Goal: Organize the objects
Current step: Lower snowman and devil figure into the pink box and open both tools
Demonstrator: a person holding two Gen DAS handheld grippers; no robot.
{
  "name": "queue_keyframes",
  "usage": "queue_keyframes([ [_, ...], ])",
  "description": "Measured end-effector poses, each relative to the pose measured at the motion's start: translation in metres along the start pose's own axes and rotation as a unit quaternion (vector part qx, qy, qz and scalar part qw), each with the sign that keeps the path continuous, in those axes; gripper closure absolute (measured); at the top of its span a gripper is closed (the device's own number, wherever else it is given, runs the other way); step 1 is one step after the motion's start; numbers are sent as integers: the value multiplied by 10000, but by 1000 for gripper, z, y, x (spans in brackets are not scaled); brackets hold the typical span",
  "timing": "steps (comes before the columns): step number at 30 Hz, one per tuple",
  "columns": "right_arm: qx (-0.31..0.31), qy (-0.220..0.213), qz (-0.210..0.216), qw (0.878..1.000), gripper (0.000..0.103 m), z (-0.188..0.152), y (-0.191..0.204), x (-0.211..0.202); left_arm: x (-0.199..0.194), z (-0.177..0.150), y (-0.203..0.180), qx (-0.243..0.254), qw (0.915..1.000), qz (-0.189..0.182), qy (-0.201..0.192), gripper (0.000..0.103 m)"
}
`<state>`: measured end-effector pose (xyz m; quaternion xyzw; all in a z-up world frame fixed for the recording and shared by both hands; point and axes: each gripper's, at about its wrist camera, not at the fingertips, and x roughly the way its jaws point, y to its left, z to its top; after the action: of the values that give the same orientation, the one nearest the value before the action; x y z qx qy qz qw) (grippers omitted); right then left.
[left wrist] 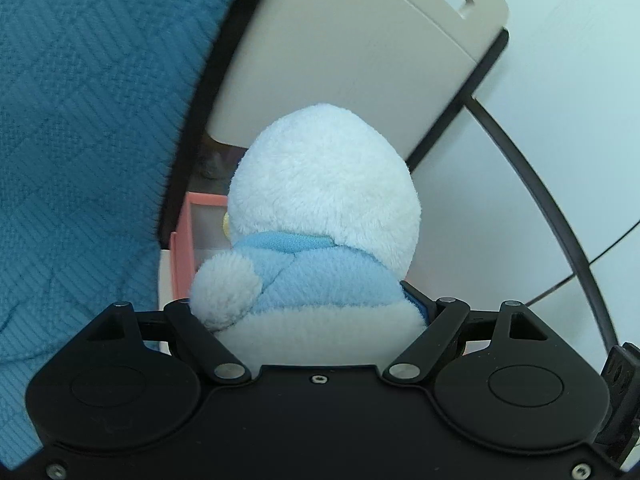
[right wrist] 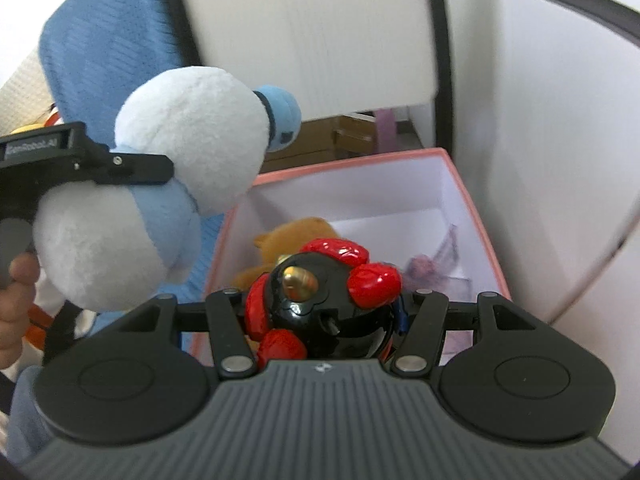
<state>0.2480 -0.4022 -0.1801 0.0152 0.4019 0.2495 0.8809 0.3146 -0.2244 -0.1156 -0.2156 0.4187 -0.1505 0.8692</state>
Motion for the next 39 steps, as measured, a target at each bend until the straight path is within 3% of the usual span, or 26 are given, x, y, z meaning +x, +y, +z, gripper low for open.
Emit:
queue_keyframes([
  [6,-9,-16,-201,9998,43,-21,-25,11,25,-21,-13,25,9997,-44,234,22],
  [14,121,78,-297,9995,44,-45,-58,36,65,-33,-33,151,9991,161,364,23],
  [18,69,43,-272,9996,43,-46,-61,44,79,-38,-39,249,9987,118,418,34],
  [24,105,177,-261,9994,43,-49,-67,66,85,-40,-45,465,9979,114,442,35],
  [33,258,381,-348,9983,43,-60,-80,78,77,-39,-37,471,9975,205,493,31],
  [37,427,406,-450,9972,42,-62,-81,75,64,-39,-37,524,9975,205,438,25],
  [39,529,363,-508,9966,37,-60,-81,69,55,-38,-38,564,9973,223,404,20],
])
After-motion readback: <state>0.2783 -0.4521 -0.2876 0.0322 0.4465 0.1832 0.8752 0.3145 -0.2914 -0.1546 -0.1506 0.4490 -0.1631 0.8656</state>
